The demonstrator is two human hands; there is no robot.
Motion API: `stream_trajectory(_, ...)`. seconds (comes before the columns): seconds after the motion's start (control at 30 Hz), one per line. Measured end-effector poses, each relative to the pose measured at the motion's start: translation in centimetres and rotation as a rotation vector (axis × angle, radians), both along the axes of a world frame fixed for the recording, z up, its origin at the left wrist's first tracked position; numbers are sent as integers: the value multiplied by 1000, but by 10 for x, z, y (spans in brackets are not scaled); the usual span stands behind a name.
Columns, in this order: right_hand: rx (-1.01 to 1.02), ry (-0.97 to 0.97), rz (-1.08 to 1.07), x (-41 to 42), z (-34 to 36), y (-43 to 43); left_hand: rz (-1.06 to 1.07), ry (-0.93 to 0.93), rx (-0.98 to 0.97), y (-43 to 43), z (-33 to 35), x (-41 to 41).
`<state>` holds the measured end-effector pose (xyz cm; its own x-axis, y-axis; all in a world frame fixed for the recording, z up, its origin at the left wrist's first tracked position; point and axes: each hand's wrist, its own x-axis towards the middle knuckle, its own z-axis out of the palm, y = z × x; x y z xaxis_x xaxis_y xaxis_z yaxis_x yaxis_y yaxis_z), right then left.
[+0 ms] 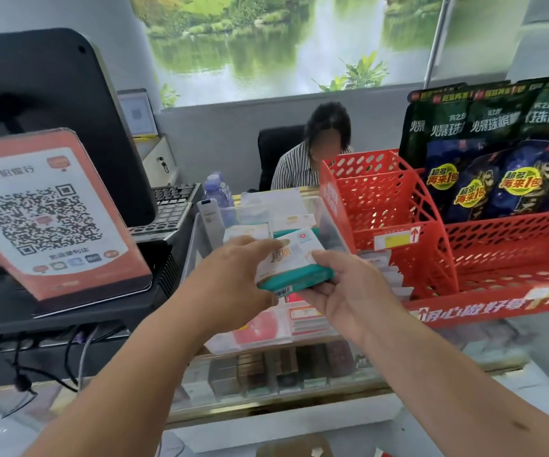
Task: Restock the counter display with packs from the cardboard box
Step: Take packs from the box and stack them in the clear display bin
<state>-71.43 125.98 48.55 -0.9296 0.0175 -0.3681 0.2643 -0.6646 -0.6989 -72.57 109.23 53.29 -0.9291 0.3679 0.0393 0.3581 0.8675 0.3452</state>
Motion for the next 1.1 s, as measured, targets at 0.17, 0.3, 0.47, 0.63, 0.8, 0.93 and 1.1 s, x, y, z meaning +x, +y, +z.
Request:
stream_trajectory(0.17,-57,-82,43,-15,-5,-13,20,-8,-44,-10,-3,-24)
stream_trajectory(0.3,-34,-161,-15,-38,-12,-20,-22,-107,-14,-9,-7,-35)
stream_trajectory(0.47,62,-216,-6,-63,-12,-23,-17,-158,188,-19,-11,-58)
stream_trajectory(0.63,307,-236,107,-90,-10,-23,-58,-88,24,-30,-29,-81)
stream_trajectory(0.8,348,-195,276,-104,-8,-25,-194,-69,110,-27,-33,-85)
stream_trajectory(0.93,258,-208,289,-113,-12,-23,-173,-104,143,-27,-33,-89)
stream_trajectory(1.1,45,-215,126,-117,-21,-34,-8,45,83,-24,-45,-96)
